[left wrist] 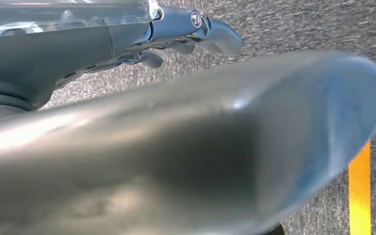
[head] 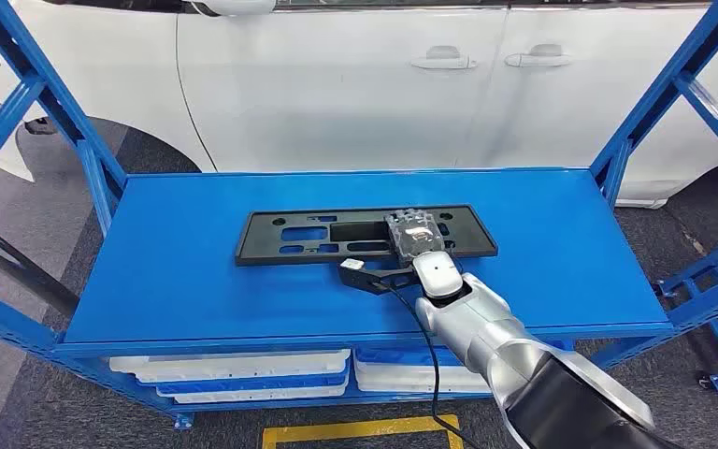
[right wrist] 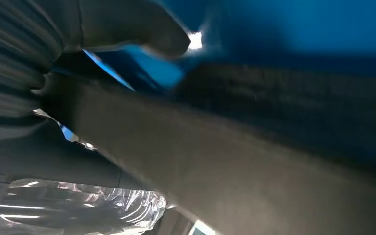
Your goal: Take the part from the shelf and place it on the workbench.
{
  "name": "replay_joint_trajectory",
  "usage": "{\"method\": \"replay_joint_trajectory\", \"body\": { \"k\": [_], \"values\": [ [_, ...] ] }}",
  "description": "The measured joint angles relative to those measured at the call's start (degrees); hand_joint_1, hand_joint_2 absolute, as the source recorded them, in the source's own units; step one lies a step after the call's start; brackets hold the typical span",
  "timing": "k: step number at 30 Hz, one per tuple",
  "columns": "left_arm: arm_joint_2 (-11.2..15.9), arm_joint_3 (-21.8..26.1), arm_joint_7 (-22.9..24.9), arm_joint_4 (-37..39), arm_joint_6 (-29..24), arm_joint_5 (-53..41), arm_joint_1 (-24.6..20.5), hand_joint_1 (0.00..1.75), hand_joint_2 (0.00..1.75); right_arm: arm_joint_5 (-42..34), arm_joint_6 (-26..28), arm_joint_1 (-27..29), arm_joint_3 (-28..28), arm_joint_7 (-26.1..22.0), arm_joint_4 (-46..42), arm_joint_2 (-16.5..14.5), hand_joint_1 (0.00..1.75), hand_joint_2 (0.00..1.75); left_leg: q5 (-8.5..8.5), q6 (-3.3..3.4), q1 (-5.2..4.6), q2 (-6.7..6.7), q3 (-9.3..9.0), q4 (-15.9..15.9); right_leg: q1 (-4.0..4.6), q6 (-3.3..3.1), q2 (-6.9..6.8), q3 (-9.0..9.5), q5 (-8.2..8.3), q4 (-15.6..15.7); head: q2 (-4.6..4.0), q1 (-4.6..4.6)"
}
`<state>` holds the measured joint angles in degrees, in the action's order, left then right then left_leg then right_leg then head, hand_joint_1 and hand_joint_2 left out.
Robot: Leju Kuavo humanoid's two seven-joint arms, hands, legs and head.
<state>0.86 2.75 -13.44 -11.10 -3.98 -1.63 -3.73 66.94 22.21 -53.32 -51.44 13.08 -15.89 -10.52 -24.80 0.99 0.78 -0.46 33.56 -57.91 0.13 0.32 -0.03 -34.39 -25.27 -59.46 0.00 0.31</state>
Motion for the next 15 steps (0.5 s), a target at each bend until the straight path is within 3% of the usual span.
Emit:
{"method": "replay_joint_trajectory", "body": {
  "k": [4,6,8,10,11,12,13,15],
  "values": [
    [-0.1,0.1,-0.7,0.0,0.2,0.1,-0.1,0.00,0.00,0.6,0.1,-0.1,0.6,-0.6,0.0,-0.2,1.75,1.75,0.10,-0.91,-0.07,0.00,0.07,0.2,0.41,-0.42,-0.12,0.79,0.44,2.1,0.00,0.10],
    [-0.1,0.1,-1.4,0.0,0.2,0.3,-0.1,0.00,0.00,0.9,0.3,-0.2,1.1,-0.8,-0.2,-0.3,1.75,1.75,-0.21,-1.48,-0.13,0.04,0.13,0.0,0.08,-0.83,-0.20,1.13,0.76,2.8,-0.01,0.15],
    [-0.1,0.2,-2.3,0.0,0.2,0.5,-0.1,0.00,0.00,1.3,0.5,-0.3,1.7,-1.1,-0.3,-0.6,1.75,1.75,-2.49,-1.84,-0.20,0.10,1.65,-3.7,-0.28,-1.33,-0.37,1.59,1.14,3.6,-0.01,0.07],
    [0.0,0.4,-3.3,0.0,-0.1,0.5,0.0,0.00,0.87,1.6,0.7,-0.2,2.2,-1.4,-0.3,-0.8,1.75,1.75,-6.18,-2.11,-0.12,0.12,5.17,-11.3,-0.22,-1.58,-0.49,1.64,1.18,3.7,-0.01,0.00],
    [0.0,0.5,-4.0,0.0,-0.4,0.4,0.0,0.00,1.31,1.8,1.0,0.0,2.5,-1.6,-0.3,-0.8,1.75,1.75,-7.33,-2.27,-0.07,0.13,6.83,-14.7,-0.20,-1.60,-0.50,1.61,1.16,3.6,-0.02,0.01],
    [0.0,0.7,-4.8,0.0,-0.8,0.3,0.1,0.00,1.75,2.1,1.5,0.1,2.9,-1.7,-0.3,-0.8,1.75,1.75,-7.37,-2.41,-0.01,0.13,7.62,-16.1,-0.20,-1.59,-0.51,1.59,1.13,3.5,-0.01,0.01],
    [0.0,0.7,-5.7,0.0,-1.1,0.2,0.2,0.00,1.75,2.3,2.0,0.2,3.4,-2.0,-0.3,-0.8,1.75,1.75,-6.32,-2.53,0.08,0.15,7.32,-15.4,-0.23,-1.53,-0.51,1.59,1.06,3.4,-0.02,0.01],
    [0.0,1.0,-7.1,0.0,-1.5,0.1,0.1,0.00,1.75,2.4,2.8,0.3,4.2,-2.5,-0.3,-0.9,1.75,1.75,-2.45,-2.65,0.34,0.28,3.87,-8.1,-0.34,-1.20,-0.48,1.56,0.74,2.9,-0.01,-0.01]
  ]
}}
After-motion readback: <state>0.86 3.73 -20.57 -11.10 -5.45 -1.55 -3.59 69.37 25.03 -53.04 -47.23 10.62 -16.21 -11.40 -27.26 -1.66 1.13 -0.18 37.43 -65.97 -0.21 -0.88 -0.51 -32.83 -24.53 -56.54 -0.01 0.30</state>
